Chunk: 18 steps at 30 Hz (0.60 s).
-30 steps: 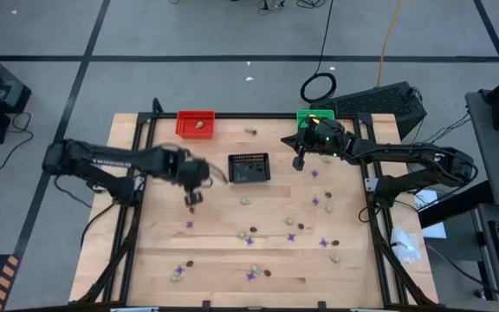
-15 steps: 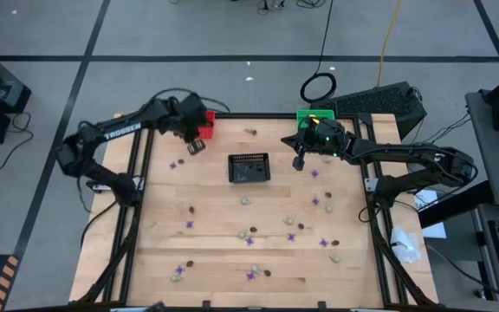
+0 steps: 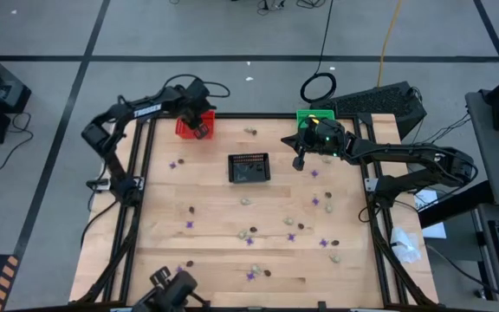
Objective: Sort Halloween decoration
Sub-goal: Put the white skull toy into the orange bin
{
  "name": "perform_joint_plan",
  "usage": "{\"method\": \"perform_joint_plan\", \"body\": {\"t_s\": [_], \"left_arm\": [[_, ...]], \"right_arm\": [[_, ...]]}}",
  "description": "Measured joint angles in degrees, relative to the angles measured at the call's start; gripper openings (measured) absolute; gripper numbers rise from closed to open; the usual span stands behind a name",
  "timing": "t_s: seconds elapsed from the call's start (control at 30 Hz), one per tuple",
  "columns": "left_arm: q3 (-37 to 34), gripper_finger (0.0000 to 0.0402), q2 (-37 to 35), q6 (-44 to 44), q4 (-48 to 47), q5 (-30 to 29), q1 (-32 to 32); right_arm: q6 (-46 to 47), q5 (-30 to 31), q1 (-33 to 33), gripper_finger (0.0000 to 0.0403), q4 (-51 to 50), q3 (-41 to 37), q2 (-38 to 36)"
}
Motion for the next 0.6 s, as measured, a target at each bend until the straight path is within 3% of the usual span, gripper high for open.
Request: {"method": "perform_joint_plan", "body": {"t_s": [0.6], "left_arm": [[0.1,0.0053,6.9,-0.3,4.8,0.0,3.1]], "right_arm": [[-0.2,0.0,0.0,0.0002,-0.4,0.0,0.0]]}}
